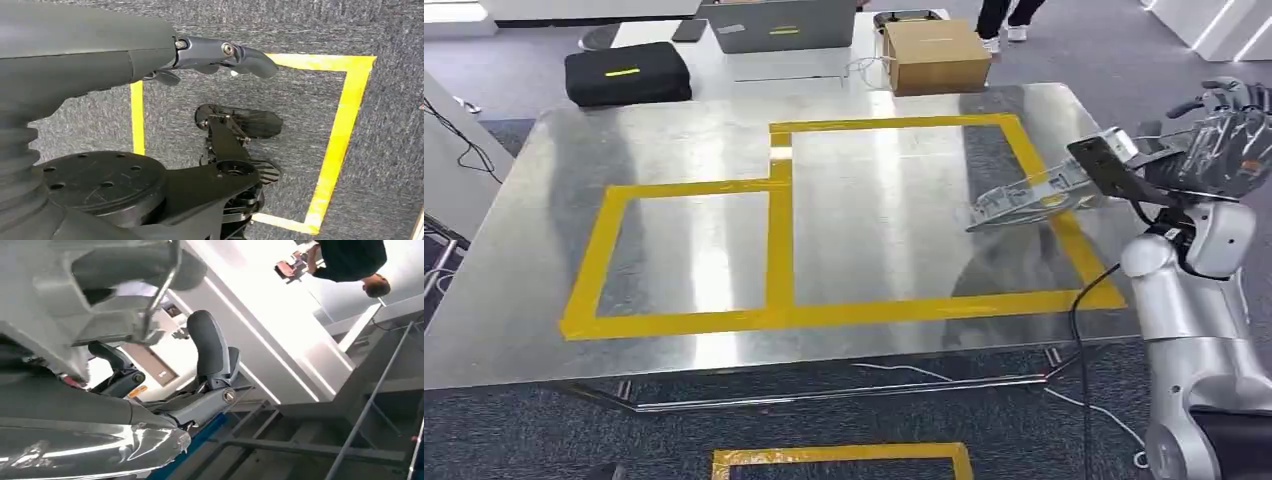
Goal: Take the parts from the cabinet and place them on the table.
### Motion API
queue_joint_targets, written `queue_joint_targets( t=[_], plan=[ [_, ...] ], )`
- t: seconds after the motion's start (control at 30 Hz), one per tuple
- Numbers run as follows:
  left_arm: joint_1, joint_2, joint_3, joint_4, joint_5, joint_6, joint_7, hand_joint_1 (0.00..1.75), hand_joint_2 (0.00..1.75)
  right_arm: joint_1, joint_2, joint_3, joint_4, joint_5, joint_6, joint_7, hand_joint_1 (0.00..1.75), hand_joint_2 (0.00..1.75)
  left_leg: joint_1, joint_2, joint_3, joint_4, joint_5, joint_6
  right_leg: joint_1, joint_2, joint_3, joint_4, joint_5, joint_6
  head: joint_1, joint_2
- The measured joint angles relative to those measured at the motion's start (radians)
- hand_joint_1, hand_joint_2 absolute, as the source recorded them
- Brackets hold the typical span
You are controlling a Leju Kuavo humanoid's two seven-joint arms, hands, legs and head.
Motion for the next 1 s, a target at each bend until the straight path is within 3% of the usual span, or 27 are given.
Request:
queue_joint_targets(
  t=[0.23, 0.43, 0.53, 0.63, 0.77, 1.0],
  plan=[
    [0.001, 0.000, -0.002, 0.000, -0.001, 0.001, 0.002, 0.00, 1.75, 0.006, -0.001, -0.026, 0.006, -0.008, 0.000, 0.026, 1.75, 1.75, 0.000, 0.000, 0.000, 0.000, 0.000, 0.000, 0.000, 0.000, 0.000, 0.000, 0.001, 0.000, 0.000, 0.000],
    [0.002, 0.001, -0.010, 0.001, -0.001, 0.001, 0.003, 0.00, 1.75, 0.016, -0.017, -0.074, 0.057, -0.145, 0.034, 0.023, 1.75, 1.75, 0.000, 0.000, 0.000, 0.000, 0.000, 0.000, 0.000, 0.001, 0.000, -0.001, 0.001, 0.000, 0.000, 0.000],
    [0.002, 0.002, -0.011, 0.001, 0.004, 0.001, 0.003, 0.00, 1.75, 0.017, -0.018, -0.079, 0.092, -0.217, 0.112, 0.031, 1.75, 1.75, 0.000, 0.001, 0.001, 0.000, 0.000, 0.000, 0.000, 0.003, 0.001, -0.001, 0.001, 0.000, 0.000, 0.000],
    [0.001, 0.003, -0.011, 0.001, 0.013, -0.002, 0.003, 0.00, 1.75, 0.006, -0.018, -0.077, 0.154, -0.285, 0.282, 0.083, 1.75, 1.75, 0.000, 0.001, 0.001, 0.000, 0.000, 0.000, 0.000, 0.003, 0.001, -0.001, 0.002, -0.001, 0.000, 0.000],
    [0.002, 0.008, -0.011, 0.001, 0.024, -0.011, 0.003, 0.00, 1.75, -0.038, -0.017, -0.050, 0.276, -0.306, 0.453, 0.152, 1.75, 1.75, 0.000, 0.001, 0.000, 0.000, 0.001, 0.000, 0.000, 0.001, 0.000, -0.001, 0.003, -0.001, 0.000, 0.000],
    [0.003, 0.015, -0.011, 0.001, 0.034, -0.016, 0.003, 0.00, 1.75, -0.148, -0.016, 0.008, 0.440, -0.308, 0.552, 0.184, 1.75, 1.75, 0.001, 0.002, 0.002, 0.000, 0.001, 0.000, 0.001, 0.001, 0.003, -0.001, 0.003, -0.002, 0.000, 0.000]
  ],
)
